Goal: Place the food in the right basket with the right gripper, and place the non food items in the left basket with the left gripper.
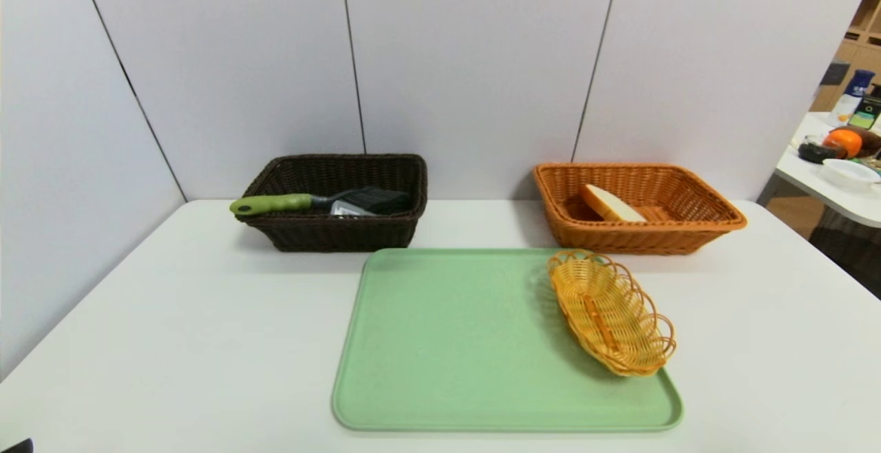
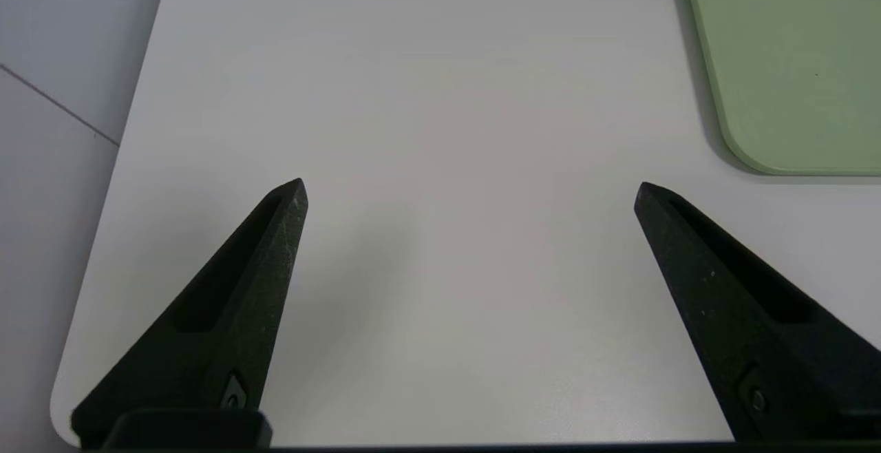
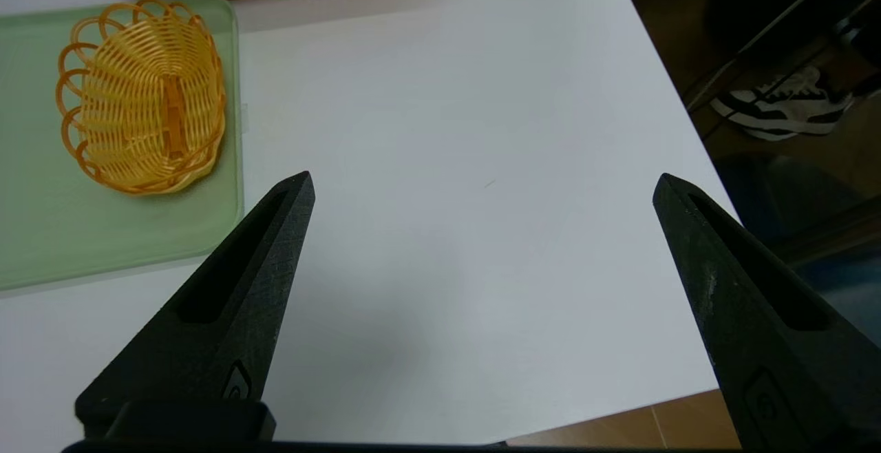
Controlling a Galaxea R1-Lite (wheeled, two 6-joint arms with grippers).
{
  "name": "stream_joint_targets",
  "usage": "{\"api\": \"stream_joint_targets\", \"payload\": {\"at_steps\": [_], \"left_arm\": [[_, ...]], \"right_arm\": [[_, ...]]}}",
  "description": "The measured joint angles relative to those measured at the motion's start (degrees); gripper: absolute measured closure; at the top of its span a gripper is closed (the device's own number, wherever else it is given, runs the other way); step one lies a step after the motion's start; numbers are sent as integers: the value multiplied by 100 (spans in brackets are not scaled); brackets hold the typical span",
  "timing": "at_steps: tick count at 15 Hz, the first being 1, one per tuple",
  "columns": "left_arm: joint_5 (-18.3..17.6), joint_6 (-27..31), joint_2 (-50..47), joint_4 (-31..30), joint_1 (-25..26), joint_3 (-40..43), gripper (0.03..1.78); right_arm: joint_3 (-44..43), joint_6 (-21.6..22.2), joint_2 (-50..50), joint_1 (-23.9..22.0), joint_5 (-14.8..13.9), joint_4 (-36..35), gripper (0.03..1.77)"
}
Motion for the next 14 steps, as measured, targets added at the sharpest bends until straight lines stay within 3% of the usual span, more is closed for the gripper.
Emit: {"api": "stream_joint_targets", "payload": {"at_steps": [5, 14], "left_arm": [[-46, 260, -859, 30, 400, 688, 12], [-518, 496, -2007, -56, 731, 1429, 12]], "right_arm": [[300, -333, -645, -339, 240, 90, 11], [523, -344, -1480, -361, 395, 317, 10]]}}
